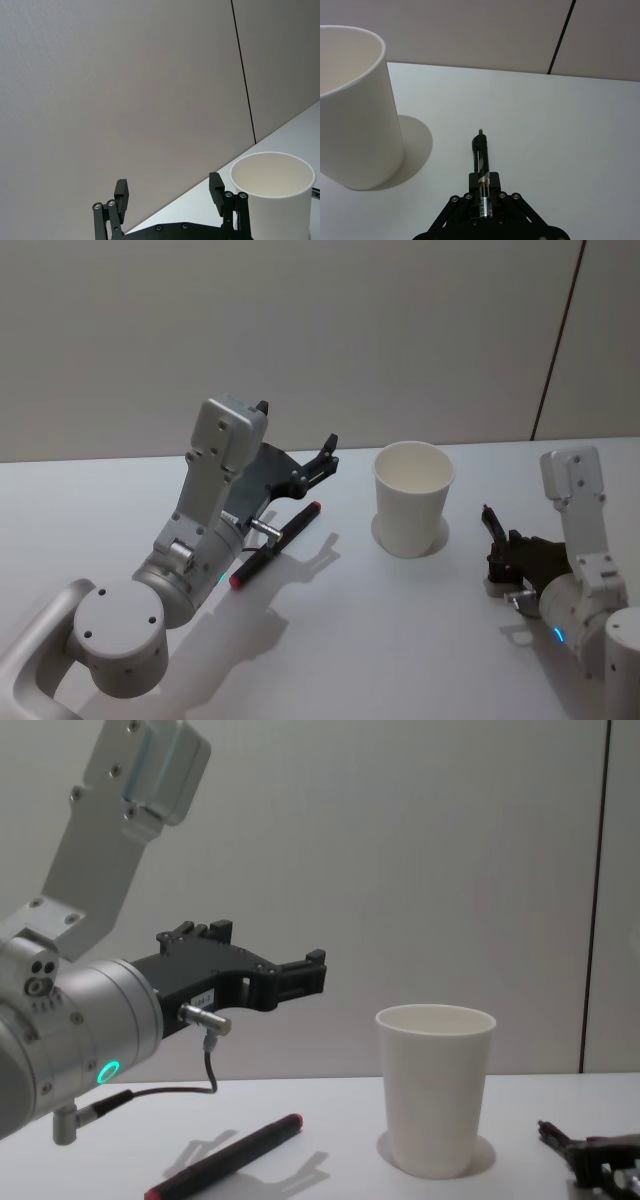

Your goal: Place the pen into the pen holder.

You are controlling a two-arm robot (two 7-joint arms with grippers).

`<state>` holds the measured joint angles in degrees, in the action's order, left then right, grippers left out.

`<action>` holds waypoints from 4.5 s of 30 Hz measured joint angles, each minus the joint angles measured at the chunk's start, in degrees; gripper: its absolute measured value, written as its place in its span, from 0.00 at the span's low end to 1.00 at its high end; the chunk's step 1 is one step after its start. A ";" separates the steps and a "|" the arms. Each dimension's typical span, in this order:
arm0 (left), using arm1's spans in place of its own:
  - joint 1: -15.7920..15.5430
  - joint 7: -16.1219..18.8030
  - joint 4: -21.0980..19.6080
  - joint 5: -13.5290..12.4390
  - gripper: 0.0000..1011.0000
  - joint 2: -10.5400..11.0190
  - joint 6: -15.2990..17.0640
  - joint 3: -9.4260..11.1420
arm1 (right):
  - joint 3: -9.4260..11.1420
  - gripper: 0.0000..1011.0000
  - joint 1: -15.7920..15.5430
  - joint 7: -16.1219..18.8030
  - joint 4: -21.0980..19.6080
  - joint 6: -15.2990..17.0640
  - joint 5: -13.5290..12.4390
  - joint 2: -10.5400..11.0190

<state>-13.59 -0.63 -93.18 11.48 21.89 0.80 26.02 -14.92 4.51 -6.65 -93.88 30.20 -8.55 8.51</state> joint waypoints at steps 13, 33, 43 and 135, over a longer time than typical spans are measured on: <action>0.00 0.00 0.00 0.00 0.99 0.00 0.00 0.00 | 0.25 0.11 0.07 0.87 -0.01 -1.73 0.06 0.13; 0.00 0.00 0.00 0.00 0.99 0.00 0.00 0.00 | 2.02 0.11 0.56 7.19 0.12 -15.78 -0.90 1.72; 0.00 0.00 0.00 0.00 0.99 0.00 0.00 0.00 | 3.22 0.11 1.65 12.38 0.90 -24.88 -3.81 2.40; 0.00 0.00 0.00 0.00 0.99 0.00 0.00 0.00 | 0.37 0.11 18.42 40.12 30.22 -52.70 -10.70 -3.48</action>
<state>-13.59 -0.62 -93.18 11.48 21.89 0.80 26.02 -14.54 22.94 33.47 -63.67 -22.50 -19.25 5.03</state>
